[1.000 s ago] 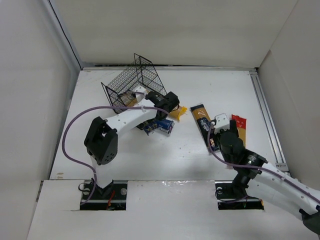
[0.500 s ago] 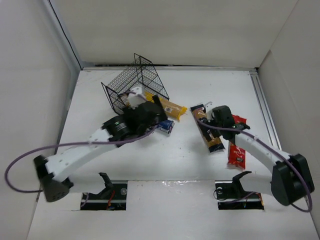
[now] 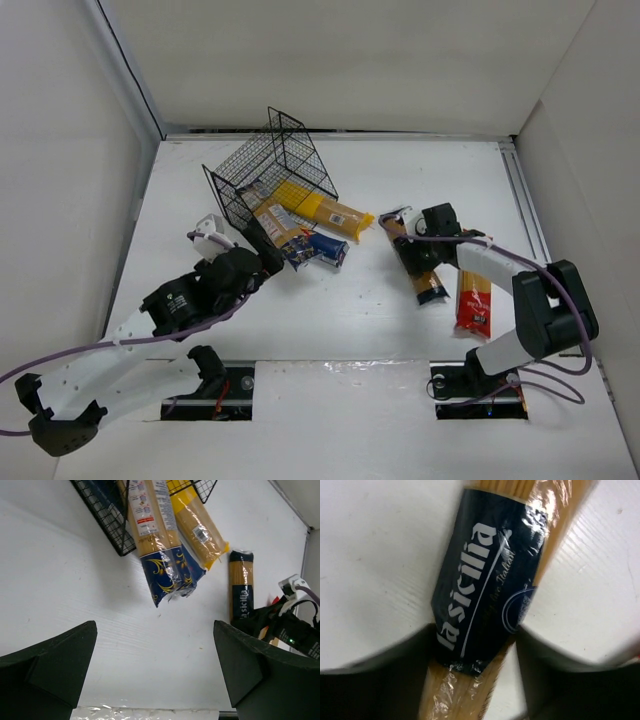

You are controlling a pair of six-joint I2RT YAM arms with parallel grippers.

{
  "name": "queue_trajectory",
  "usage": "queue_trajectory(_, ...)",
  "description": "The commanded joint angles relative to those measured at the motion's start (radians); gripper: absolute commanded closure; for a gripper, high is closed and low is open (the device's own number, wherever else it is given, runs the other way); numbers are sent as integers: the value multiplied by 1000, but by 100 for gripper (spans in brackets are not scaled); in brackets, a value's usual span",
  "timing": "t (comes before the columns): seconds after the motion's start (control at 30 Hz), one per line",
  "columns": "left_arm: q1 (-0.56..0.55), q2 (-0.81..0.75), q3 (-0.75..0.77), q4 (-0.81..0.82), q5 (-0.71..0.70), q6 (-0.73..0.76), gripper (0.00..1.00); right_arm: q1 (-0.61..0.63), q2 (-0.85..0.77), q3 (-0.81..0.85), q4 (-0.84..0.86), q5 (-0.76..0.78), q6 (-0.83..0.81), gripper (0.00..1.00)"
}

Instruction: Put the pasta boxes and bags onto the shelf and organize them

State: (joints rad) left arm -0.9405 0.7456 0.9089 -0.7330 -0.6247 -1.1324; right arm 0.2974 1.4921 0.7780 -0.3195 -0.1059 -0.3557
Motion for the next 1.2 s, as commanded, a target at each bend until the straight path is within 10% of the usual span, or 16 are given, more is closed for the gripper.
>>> queue_trajectory(0.0,3,-18,11,-98,-52,-122,0,-32,-7,6,43,-83,-23,75)
queue_trajectory(0.07,3,-18,12,-108,-65,-122,0,-41,-45,-8,65,-129,-49,100)
queue_trajectory(0.57,3,84,127,-175,-227,-193,0,-5,-394,135,109,-257,-89,100)
queue_trajectory(1.17,468,236,199,205,149,284,0,264,32,501,204,-227,-68,100)
